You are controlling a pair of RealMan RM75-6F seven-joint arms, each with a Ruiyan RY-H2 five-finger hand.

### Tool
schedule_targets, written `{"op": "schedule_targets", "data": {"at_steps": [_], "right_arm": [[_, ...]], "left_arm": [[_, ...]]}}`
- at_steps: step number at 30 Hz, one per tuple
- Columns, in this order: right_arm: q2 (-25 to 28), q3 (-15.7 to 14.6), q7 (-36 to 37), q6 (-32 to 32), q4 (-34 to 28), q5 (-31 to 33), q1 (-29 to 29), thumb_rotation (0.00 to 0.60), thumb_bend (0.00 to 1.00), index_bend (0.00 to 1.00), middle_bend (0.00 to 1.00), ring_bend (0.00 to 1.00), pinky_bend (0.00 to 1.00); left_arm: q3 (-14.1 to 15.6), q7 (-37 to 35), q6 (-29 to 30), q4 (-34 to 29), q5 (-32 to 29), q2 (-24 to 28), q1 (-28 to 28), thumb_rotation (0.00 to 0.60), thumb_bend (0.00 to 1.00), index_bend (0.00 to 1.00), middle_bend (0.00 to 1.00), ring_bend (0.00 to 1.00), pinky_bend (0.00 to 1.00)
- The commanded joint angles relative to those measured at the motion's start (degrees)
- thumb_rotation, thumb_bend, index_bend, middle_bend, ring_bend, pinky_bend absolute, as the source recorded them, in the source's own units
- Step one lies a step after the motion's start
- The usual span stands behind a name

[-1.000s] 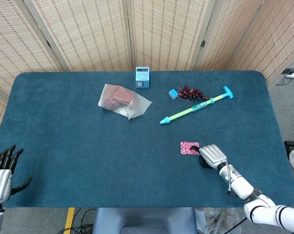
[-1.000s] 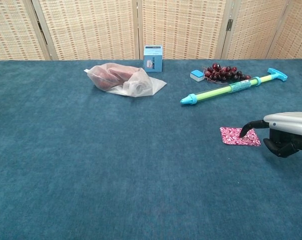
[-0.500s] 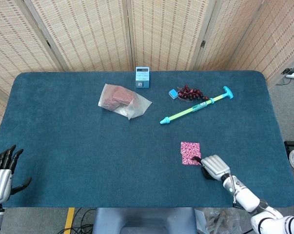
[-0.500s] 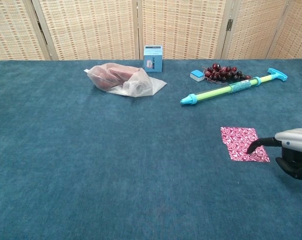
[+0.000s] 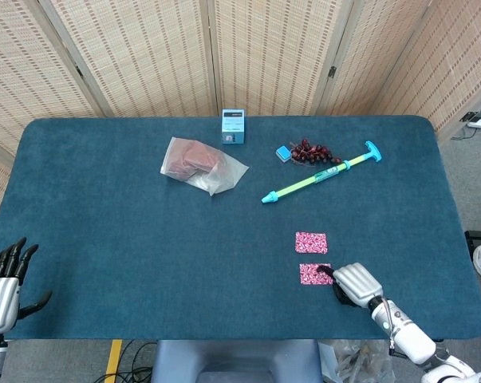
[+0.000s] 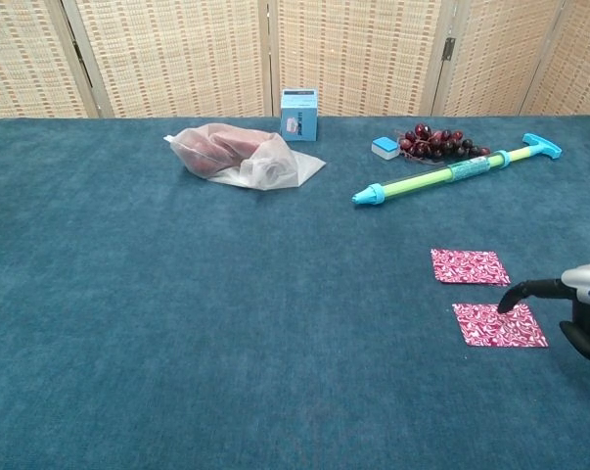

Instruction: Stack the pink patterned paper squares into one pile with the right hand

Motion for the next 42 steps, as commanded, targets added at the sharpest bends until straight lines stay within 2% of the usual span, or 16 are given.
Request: {"op": "schedule_targets", "data": {"at_steps": [1, 6, 12, 27, 42], "right_arm": [[-0.6, 1.6, -0.4, -0.1, 0.6, 0.9, 0.9, 0.6, 0.91, 0.19, 1.0, 1.0, 1.0], [-2.5, 4.1, -1.3, -3.0, 2.5, 3.9, 3.4, 0.6, 0.9, 0.19, 1.0, 1.0, 1.0], [-5.4, 5.5, -1.9, -6.2, 6.1, 6.5, 5.6, 0.6, 0.9, 0.19, 1.0, 1.0, 1.0], [-6.4, 5.8, -3.1, -8.0, 8.8, 10.2, 6.7, 0.6, 0.9, 0.19, 1.0, 1.0, 1.0], [-4.0, 4.6, -1.9, -6.1, 9.3, 11.4, 4.3, 0.6, 0.9, 0.19, 1.0, 1.0, 1.0]], "left_arm": [[0.0, 0.0, 0.0, 0.0, 0.0, 0.0, 0.0, 0.6, 0.26, 0.13, 0.05, 0.04, 0.11], [-0.1, 0.0, 0.0, 0.1, -0.2, 0.0, 0.1, 0.6, 0.26, 0.13, 0.05, 0.04, 0.11], [0.0, -0.3, 0.0, 0.4, -0.8, 0.0, 0.5, 0.6, 0.26, 0.13, 0.05, 0.04, 0.11], [-0.1, -0.1, -0.2, 0.5, -0.7, 0.0, 0.4, 0.6, 0.26, 0.13, 0.05, 0.04, 0.11], [-0.1, 0.5, -0.5, 0.1, -0.7, 0.0, 0.3, 0.6, 0.26, 0.13, 0.05, 0.04, 0.11]]}}
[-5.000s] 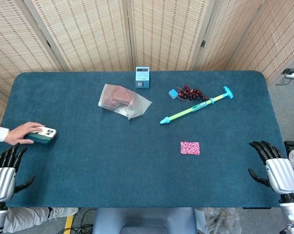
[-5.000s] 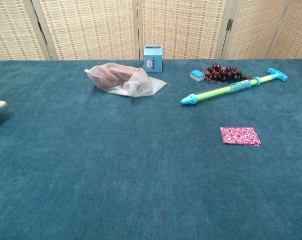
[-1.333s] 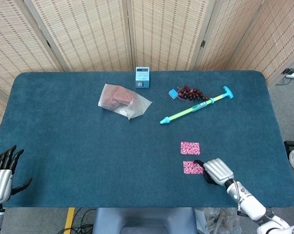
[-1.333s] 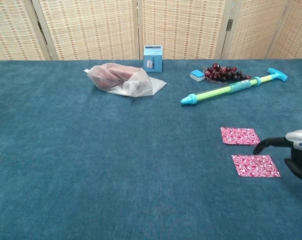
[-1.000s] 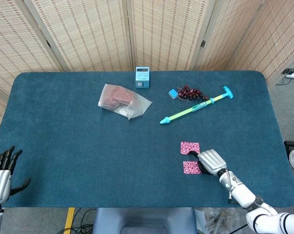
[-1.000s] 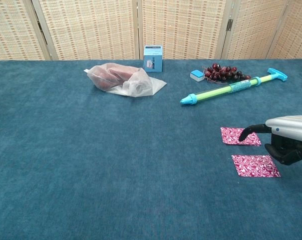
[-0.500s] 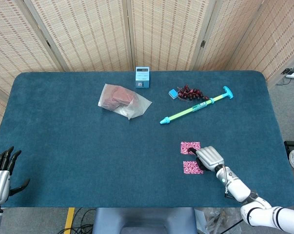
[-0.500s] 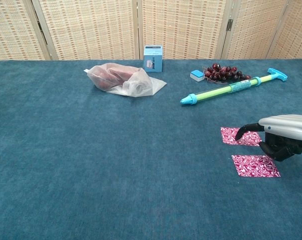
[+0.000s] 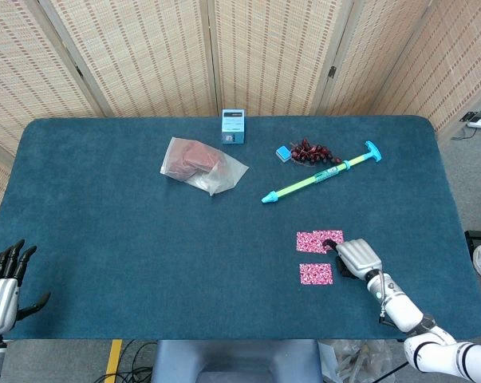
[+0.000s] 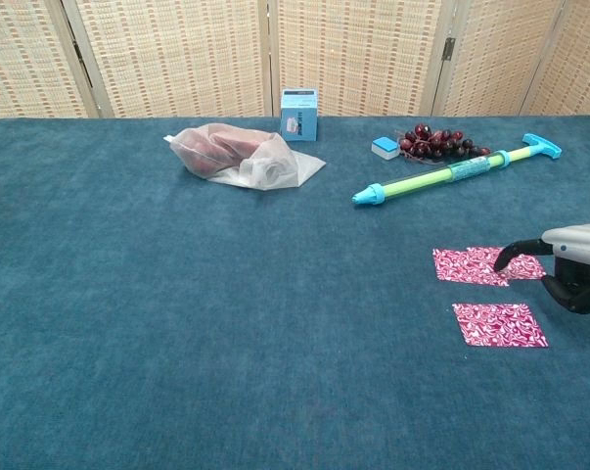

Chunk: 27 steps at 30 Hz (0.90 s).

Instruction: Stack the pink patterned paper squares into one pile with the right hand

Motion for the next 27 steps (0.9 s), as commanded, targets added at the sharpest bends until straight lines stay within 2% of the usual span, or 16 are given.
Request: {"op": "schedule_targets", "data": {"at_steps": [1, 13, 27], "right_arm": [[0.4, -0.2, 0.3, 0.4, 0.1, 0.1, -0.5, 0.6, 0.9, 0.19, 1.0, 1.0, 1.0], [1.6, -0.5, 0.9, 1.2, 0.6, 0.3, -1.7, 0.6, 0.9, 0.19, 1.0, 1.0, 1.0], [0.0, 0.1, 1.5, -0.4, 1.8, -0.5, -0.5, 0.6, 0.9, 0.19, 1.0, 1.0, 1.0]], "left_arm": [[0.0, 0.1, -0.1, 0.0, 0.1, 0.0, -0.1, 0.6, 0.26, 0.13, 0.05, 0.04, 0.11], [0.1, 0.7, -0.2, -0.5, 0.3, -0.1, -0.2, 0.6, 0.26, 0.13, 0.05, 0.04, 0.11], [0.0, 0.7, -0.1, -0.6, -0.1, 0.0, -0.1, 0.6, 0.26, 0.13, 0.05, 0.04, 0.11]]}}
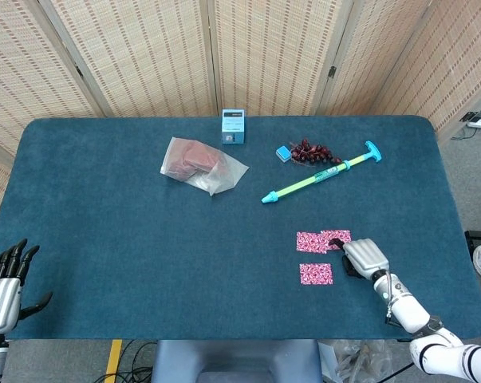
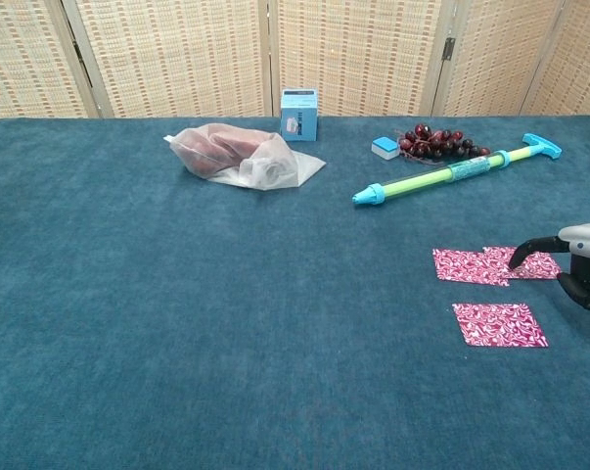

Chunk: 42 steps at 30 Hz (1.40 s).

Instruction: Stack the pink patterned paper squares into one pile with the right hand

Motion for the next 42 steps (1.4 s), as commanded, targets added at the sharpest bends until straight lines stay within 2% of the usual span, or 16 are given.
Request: {"op": "schedule_targets", "data": {"at_steps": [1, 15, 18, 21, 23, 26, 31, 36, 38, 42], "right_arm": [[-0.3, 0.1, 0.1, -0.7, 0.7, 0.5, 0.2, 0.6, 0.9, 0.19, 1.0, 1.0, 1.0], [1.6, 0.0, -0.6, 1.0, -0.5, 0.9, -0.9, 0.6, 0.9, 0.19, 1.0, 1.0, 1.0], [2.0, 0.2, -0.1, 3.6, -2.1, -1.0, -1.5, 0.6, 0.84, 0.19, 1.0, 1.0, 1.0], [1.9, 0.6, -0.1, 5.8, -3.6, -2.3, -1.9, 0.6, 0.67, 0.19, 1.0, 1.0, 1.0], [1.8, 1.0, -0.8, 6.1, -4.8, -1.4, -2.0, 0.6, 0.5, 0.19, 0.98, 1.0, 1.0], [0.7, 2.6, -2.4, 7.2, -6.0, 0.9, -1.9, 0.6, 0.31, 0.19, 0.96, 1.0, 1.0], [-2.4, 4.4, -5.2, 9.2, -5.1, 3.0, -1.6, 0.6, 0.25, 0.19, 0.96, 1.0, 1.0], [-4.1, 5.2, -6.2, 10.0, -5.6, 3.8, -1.2, 0.6, 0.04, 0.22, 0.96, 1.0, 1.0], [-4.6, 5.5, -5.8, 10.8, -5.8, 3.8, -1.5, 0.6, 0.0, 0.24, 0.96, 1.0, 1.0], [-4.7, 5.9, -4.0, 11.4, -6.5, 3.8, -1.9, 0.6, 0.0, 0.26, 0.98, 1.0, 1.0]], "left_arm": [[0.0, 0.0, 0.0, 0.0, -0.1, 0.0, 0.0, 0.6, 0.26, 0.13, 0.05, 0.04, 0.11], [-0.1, 0.2, 0.0, -0.1, 0.1, 0.0, -0.1, 0.6, 0.26, 0.13, 0.05, 0.04, 0.11], [-0.1, 0.4, 0.1, -0.2, 0.1, 0.1, -0.1, 0.6, 0.26, 0.13, 0.05, 0.04, 0.11], [-0.1, 0.4, 0.2, -0.4, 0.2, 0.1, -0.1, 0.6, 0.26, 0.13, 0.05, 0.04, 0.11], [0.0, 0.4, 0.2, -0.5, 0.3, 0.2, -0.1, 0.6, 0.26, 0.13, 0.05, 0.04, 0.11], [0.0, 0.2, 0.6, -0.6, 0.3, 0.3, 0.2, 0.6, 0.26, 0.13, 0.05, 0.04, 0.11], [0.1, -0.1, 0.8, -0.5, 0.3, 0.5, 0.4, 0.6, 0.26, 0.13, 0.05, 0.04, 0.11], [0.1, -0.7, 1.3, -0.3, 0.2, 0.7, 0.8, 0.6, 0.26, 0.13, 0.05, 0.04, 0.11], [0.2, -1.0, 1.3, -0.1, 0.2, 0.7, 1.0, 0.6, 0.26, 0.13, 0.05, 0.04, 0.11], [0.2, -1.2, 1.3, -0.1, 0.2, 0.8, 1.0, 0.6, 0.26, 0.13, 0.05, 0.04, 0.11]]}}
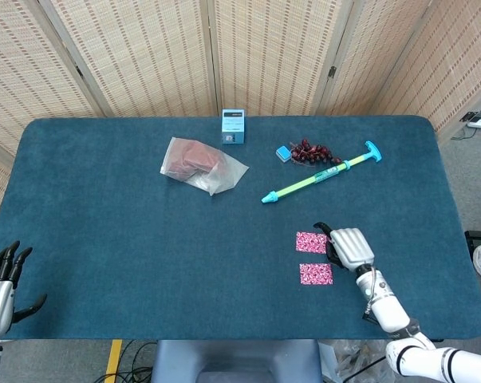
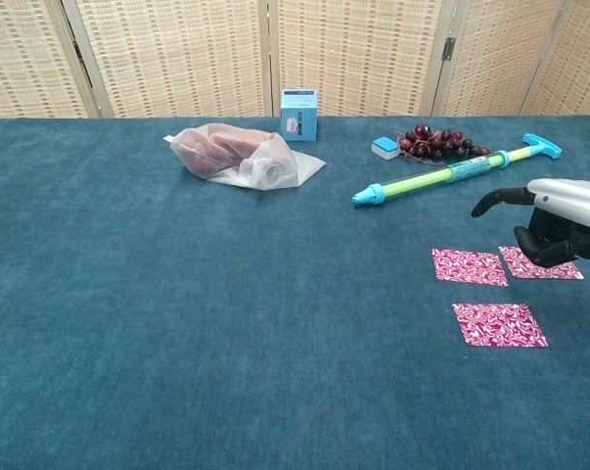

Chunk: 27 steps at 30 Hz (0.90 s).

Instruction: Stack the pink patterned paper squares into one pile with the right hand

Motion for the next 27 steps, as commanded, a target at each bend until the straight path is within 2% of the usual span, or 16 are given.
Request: {"op": "schedule_targets", "data": {"at_steps": [1, 9, 19, 24, 27], "right_arm": [[0.0, 0.2, 1.1, 0.4, -0.4, -0.2, -0.3, 0.6, 0.0, 0.26, 0.99, 1.0, 1.0], [0.5, 0.0, 2.3, 1.0, -0.5, -1.1, -0.9, 0.6, 0.0, 0.31, 1.0, 1.0, 1.0], [0.4, 0.2, 3.1, 1.6, -0.6, -1.6, -1.1, 0.598, 0.0, 0.31, 1.0, 1.0, 1.0], [1.2, 0.2, 2.3, 0.6, -1.6, -0.1, -1.1, 0.509, 0.0, 0.31, 1.0, 1.0, 1.0], [1.3, 0.3, 2.0, 1.3, -2.0, 0.0, -1.3, 0.482, 0.0, 0.31, 1.0, 1.0, 1.0]], "left_arm": [[0.0, 0.0, 0.0, 0.0, 0.0, 0.0, 0.0, 0.6, 0.26, 0.13, 0.05, 0.04, 0.11], [0.0, 0.1, 0.0, -0.1, 0.3, 0.0, -0.1, 0.6, 0.26, 0.13, 0.05, 0.04, 0.11], [0.0, 0.2, 0.1, -0.5, 0.4, 0.3, 0.1, 0.6, 0.26, 0.13, 0.05, 0.04, 0.11], [0.1, 0.3, 0.0, -0.7, 0.4, 0.3, 0.1, 0.6, 0.26, 0.13, 0.05, 0.04, 0.11], [0.1, 0.4, 0.0, -0.8, 0.5, 0.3, 0.0, 0.6, 0.26, 0.13, 0.05, 0.04, 0.11]]}}
